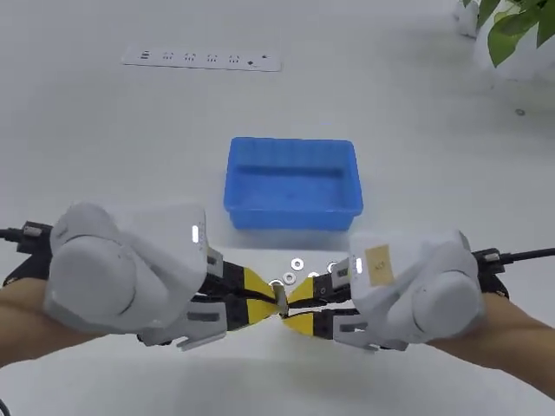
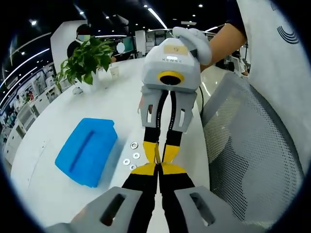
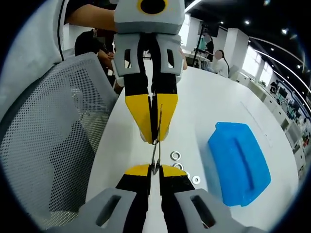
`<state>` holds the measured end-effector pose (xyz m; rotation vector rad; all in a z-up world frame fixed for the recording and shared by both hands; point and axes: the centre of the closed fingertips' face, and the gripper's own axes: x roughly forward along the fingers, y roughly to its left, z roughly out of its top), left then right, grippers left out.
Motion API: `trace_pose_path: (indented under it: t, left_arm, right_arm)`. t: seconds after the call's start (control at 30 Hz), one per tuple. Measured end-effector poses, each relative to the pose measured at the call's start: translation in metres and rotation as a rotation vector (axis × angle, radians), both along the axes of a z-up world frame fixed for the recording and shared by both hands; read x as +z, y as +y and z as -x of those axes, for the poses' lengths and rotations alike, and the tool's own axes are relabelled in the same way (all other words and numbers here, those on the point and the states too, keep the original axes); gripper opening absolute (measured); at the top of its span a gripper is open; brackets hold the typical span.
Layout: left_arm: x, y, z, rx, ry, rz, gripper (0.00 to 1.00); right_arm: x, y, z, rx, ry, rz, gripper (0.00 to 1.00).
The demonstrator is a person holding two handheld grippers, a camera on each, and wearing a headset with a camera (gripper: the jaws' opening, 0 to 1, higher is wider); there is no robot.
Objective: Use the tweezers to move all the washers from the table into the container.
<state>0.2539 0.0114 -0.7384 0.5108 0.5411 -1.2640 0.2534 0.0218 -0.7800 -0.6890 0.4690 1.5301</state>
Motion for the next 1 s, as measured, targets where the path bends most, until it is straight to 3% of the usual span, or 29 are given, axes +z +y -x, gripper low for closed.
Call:
trace_pose_path:
  t: [0.3,0.4,0.47,0.53,0.57,0.7,0.77,0.83,0.9,1.0]
  left_arm:
    - [0.0,-0.003,0.002,0.016,0.018,0.013,0.15]
    - [0.001,-0.004,0.001,-0.002,-0.008,0.01,0.09]
    - [0.0,-0.004,0.0,0.0,-0.005,0.012,0.05]
    - [-0.001,-0.007,0.001,0.015,0.039,0.046,0.05]
    - [-0.002,-0.006,0.0,0.014,0.024,0.043,0.05]
    - [-0.008,-0.001,-0.002,0.011,-0.007,0.004,0.06]
    - [-0.014,0.005,-0.003,0.024,0.01,-0.009,0.1]
    - [-0.026,0.014,-0.005,0.025,-0.008,-0.073,0.14]
    - [-0.038,0.014,0.0,0.006,0.02,-0.09,0.16]
    - [-0.055,0.015,0.002,-0.014,0.027,-0.13,0.16]
  right_arm:
    - [-0.002,-0.002,0.004,0.001,0.008,-0.022,0.07]
    - [-0.002,-0.001,0.005,0.007,0.011,-0.025,0.07]
    - [-0.002,0.001,0.006,0.006,0.019,-0.032,0.07]
    - [-0.001,0.002,0.006,0.002,0.022,-0.042,0.07]
    - [-0.001,0.004,0.005,-0.002,0.026,-0.049,0.07]
    - [-0.005,0.003,0.003,-0.001,0.031,-0.041,0.07]
    - [-0.006,0.003,0.002,-0.003,0.035,-0.039,0.07]
    - [-0.008,0.003,0.002,0.001,0.032,-0.025,0.07]
    - [-0.008,0.003,0.001,0.0,0.033,-0.022,0.07]
    - [-0.003,0.004,0.003,0.0,0.036,-0.029,0.07]
